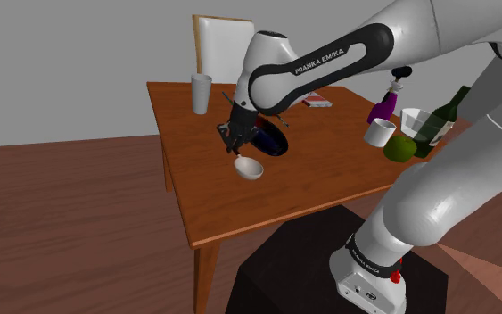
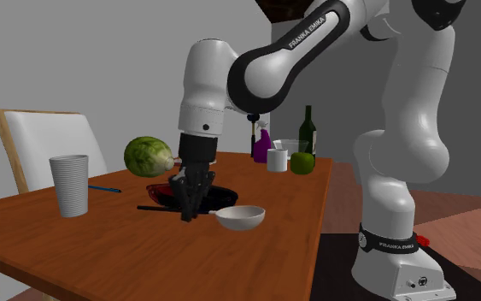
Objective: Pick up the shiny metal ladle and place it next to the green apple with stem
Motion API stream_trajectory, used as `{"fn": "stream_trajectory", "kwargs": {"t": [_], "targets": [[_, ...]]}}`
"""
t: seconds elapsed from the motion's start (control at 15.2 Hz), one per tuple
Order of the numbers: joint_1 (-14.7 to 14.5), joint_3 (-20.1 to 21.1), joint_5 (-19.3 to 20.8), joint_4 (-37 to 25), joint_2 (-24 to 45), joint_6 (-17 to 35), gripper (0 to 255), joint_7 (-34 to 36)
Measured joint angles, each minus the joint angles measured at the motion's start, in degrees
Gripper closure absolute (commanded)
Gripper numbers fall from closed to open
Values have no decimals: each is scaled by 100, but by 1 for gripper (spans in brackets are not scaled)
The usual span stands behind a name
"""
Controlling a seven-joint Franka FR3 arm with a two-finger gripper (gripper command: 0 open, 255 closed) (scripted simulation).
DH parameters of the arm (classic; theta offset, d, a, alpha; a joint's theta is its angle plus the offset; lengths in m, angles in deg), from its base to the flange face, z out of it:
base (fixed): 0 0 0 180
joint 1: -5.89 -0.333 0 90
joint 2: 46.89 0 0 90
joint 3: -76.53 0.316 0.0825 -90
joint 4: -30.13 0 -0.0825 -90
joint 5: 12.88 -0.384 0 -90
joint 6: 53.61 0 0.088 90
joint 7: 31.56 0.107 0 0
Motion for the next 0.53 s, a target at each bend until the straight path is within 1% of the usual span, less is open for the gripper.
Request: {"fn": "stream_trajectory", "kwargs": {"t": [0.53], "targets": [[-6,-51,-34,-313,-353,-663,255,-30]]}}
